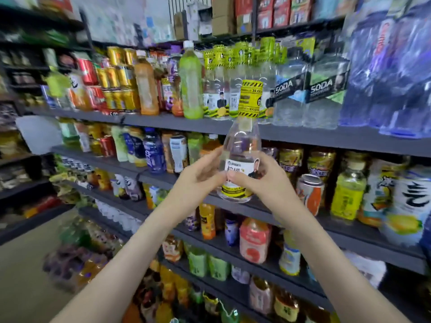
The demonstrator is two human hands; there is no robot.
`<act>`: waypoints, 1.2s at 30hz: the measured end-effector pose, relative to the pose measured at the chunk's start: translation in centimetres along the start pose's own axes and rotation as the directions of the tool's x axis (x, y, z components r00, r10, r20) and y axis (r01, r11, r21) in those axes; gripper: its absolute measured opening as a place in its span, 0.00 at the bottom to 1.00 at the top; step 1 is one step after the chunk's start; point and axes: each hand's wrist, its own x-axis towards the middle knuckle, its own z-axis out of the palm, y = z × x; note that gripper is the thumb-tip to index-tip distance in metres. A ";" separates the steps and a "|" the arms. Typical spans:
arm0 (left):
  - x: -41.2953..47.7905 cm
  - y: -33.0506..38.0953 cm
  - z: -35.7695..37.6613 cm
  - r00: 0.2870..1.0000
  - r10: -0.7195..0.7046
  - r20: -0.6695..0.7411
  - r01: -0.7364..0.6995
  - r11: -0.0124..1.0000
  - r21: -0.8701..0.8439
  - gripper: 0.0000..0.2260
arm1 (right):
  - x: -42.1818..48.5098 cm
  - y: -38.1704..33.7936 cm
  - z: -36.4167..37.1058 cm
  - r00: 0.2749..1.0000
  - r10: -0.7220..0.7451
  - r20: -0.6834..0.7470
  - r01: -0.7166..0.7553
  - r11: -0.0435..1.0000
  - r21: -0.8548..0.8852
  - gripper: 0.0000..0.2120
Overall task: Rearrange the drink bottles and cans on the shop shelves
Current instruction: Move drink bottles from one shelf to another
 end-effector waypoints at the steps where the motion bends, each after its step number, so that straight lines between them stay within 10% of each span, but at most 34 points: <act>1: 1.1 -0.5 -0.8 1.000 0.027 0.011 -0.027 1.000 -0.011 0.22 | 1.2 0.0 0.6 1.000 0.003 -0.015 -0.002 1.000 0.020 0.28; 7: 8.0 -3.3 -4.8 0.977 0.189 -0.095 -0.184 0.981 0.061 0.16 | 8.0 0.8 3.8 0.988 -0.064 -0.139 0.078 0.993 0.093 0.20; 15: 19.4 -7.6 -12.0 0.863 0.160 -0.479 0.036 0.926 0.375 0.20 | 14.8 0.8 6.8 0.908 -0.157 -0.389 0.158 0.987 -0.031 0.41; 27: 28.9 -8.5 -13.2 0.934 0.213 -0.285 -0.011 0.818 0.575 0.35 | 18.4 -0.3 12.9 0.733 -0.198 -0.650 0.031 0.965 -0.259 0.28; 36: 25.8 -8.4 -17.1 0.929 0.214 -0.301 -0.106 0.936 0.336 0.30 | 20.7 -1.3 15.5 0.742 -0.214 -0.636 -0.112 0.895 -0.431 0.32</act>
